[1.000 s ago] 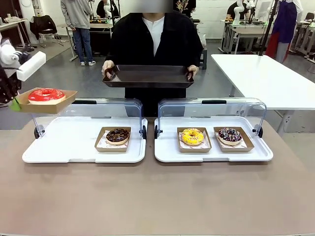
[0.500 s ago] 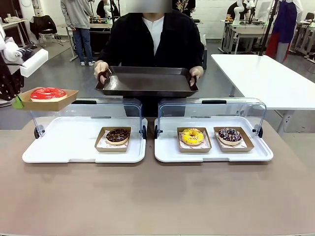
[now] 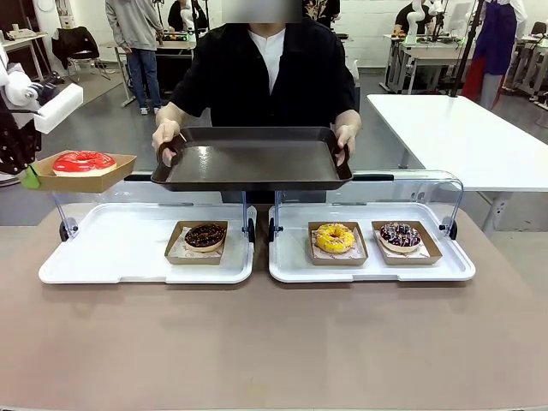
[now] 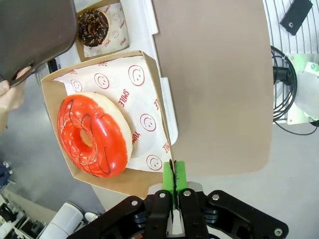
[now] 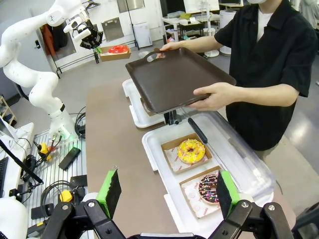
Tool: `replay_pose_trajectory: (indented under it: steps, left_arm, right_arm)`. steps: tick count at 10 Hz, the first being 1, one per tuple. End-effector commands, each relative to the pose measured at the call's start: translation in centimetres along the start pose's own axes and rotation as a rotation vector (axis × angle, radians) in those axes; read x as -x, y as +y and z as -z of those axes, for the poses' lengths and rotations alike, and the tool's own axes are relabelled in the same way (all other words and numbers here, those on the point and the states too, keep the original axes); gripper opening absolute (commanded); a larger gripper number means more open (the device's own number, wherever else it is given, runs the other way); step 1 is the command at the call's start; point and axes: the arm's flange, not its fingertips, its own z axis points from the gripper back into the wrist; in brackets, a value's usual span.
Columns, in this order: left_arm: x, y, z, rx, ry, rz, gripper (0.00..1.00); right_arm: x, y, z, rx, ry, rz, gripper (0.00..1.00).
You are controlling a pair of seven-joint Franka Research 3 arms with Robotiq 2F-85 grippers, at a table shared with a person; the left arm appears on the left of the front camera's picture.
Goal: Provide the desired donut to the person.
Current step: Place the picked Paper togo box onto the Handle tray extended by the person.
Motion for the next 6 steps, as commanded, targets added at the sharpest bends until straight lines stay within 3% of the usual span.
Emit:
replay_pose_trajectory:
  steps: [1, 3, 6]
  left_arm:
    - [0.0, -0.3, 0.0, -0.004, 0.007, -0.002, 0.00]
    - [0.0, 0.0, 0.0, 0.000, 0.000, 0.000, 0.01]
    - [-4.7, 2.1, -5.4, -0.072, -0.001, -0.017, 0.01]
  right_arm:
    - [0.0, 0.1, 0.0, 0.001, -0.009, -0.005, 1.00]
    - [0.0, 0.1, 0.0, 0.001, -0.009, -0.005, 1.00]
    - [0.0, 0.1, 0.0, 0.001, -0.009, -0.005, 1.00]
